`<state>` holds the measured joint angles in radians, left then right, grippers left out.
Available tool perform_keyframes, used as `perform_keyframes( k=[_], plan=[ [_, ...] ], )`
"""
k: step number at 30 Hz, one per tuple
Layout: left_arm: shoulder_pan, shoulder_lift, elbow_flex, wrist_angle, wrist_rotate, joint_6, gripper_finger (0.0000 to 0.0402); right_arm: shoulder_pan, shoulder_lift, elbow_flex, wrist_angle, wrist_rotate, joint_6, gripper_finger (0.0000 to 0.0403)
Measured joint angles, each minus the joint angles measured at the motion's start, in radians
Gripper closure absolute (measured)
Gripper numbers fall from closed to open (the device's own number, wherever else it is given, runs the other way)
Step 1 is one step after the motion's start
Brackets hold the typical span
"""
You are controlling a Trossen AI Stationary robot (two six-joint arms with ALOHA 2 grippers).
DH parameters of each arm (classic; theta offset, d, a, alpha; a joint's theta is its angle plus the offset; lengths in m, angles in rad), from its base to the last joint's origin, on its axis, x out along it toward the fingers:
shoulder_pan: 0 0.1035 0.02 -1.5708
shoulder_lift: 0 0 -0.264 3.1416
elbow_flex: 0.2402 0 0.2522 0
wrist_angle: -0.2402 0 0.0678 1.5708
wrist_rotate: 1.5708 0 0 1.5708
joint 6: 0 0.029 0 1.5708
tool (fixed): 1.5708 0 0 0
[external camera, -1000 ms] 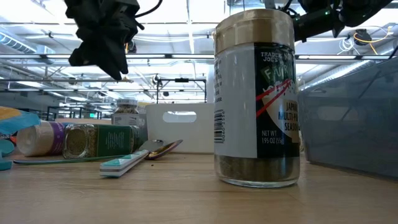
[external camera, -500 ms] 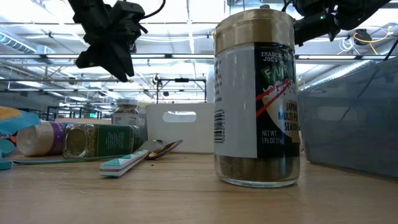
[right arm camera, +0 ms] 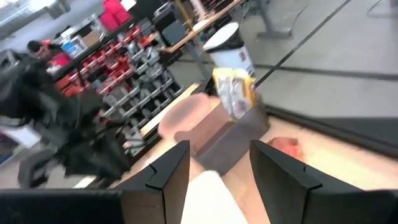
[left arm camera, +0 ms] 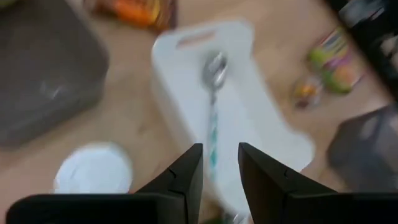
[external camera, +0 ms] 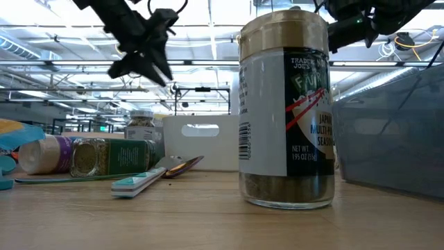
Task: Pick & Place Food Item
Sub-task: Put the orange seasoning pack into the bottom black bin
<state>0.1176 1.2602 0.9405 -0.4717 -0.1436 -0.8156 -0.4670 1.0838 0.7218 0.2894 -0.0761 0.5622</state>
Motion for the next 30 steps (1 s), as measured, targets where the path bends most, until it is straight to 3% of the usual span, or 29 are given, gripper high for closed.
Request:
perform_keyframes(
  k=[6, 10, 22, 30],
  plan=[
    [0.065, 0.0, 0.0, 0.203, 0.014, 0.093, 0.0293, -0.029, 0.08, 0.001, -0.107, -0.108, 0.13, 0.0243],
    [0.11, 0.0, 0.0, 0.291, 0.02, 0.135, 0.0293, -0.061, 0.171, 0.001, -0.047, -0.184, 0.215, 0.0243],
    [0.219, 0.0, 0.0, 0.316, 0.215, 0.171, 0.0293, -0.123, 0.53, 0.007, 0.264, -0.262, 0.447, 0.0243],
    [0.253, 0.0, 0.0, 0.316, 0.247, 0.241, 0.0293, -0.128, 0.697, 0.146, 0.27, -0.319, 0.444, 0.0243]
  ],
)
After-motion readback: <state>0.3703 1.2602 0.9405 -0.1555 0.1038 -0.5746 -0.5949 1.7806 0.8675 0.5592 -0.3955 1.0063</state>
